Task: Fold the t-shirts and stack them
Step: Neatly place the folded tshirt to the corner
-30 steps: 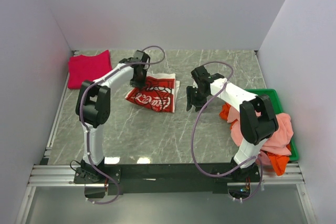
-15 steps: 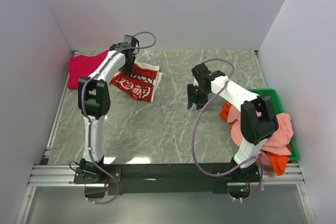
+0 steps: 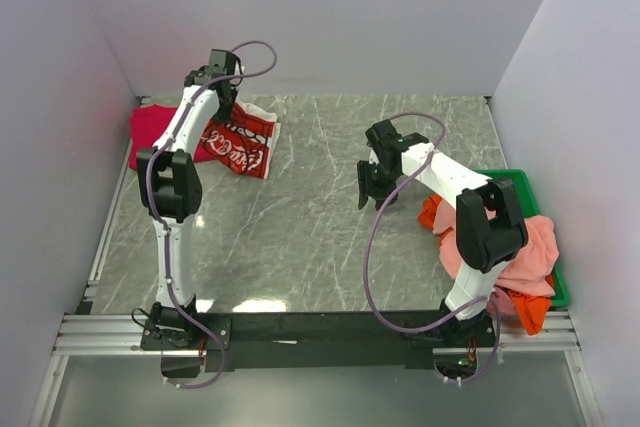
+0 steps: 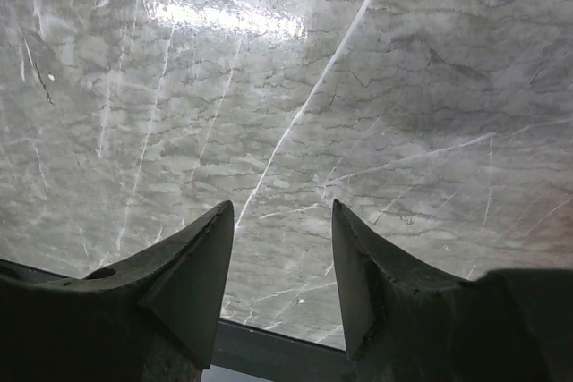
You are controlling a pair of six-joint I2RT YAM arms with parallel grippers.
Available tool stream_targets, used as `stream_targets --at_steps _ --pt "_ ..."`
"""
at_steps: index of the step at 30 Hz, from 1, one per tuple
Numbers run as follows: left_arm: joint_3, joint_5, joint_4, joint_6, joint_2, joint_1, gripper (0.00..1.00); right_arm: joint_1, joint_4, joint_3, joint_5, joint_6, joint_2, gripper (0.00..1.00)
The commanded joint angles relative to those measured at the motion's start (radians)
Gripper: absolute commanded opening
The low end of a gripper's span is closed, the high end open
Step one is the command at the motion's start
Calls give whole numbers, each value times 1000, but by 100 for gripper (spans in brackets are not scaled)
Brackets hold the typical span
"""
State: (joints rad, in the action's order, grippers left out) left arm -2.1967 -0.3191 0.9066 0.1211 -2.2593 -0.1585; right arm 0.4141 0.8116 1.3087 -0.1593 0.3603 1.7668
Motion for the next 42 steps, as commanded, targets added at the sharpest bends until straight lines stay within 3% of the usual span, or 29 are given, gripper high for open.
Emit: stream_targets --at_steps 1,23,42 --pt "-55 3 -15 45 75 36 3 -8 15 34 -8 -15 3 55" --pt "-172 132 -44 14 116 155 7 -8 -2 -11 -25 17 -18 55" --pt "-132 230 -66 -1 152 277 8 6 -2 26 -55 34 31 55"
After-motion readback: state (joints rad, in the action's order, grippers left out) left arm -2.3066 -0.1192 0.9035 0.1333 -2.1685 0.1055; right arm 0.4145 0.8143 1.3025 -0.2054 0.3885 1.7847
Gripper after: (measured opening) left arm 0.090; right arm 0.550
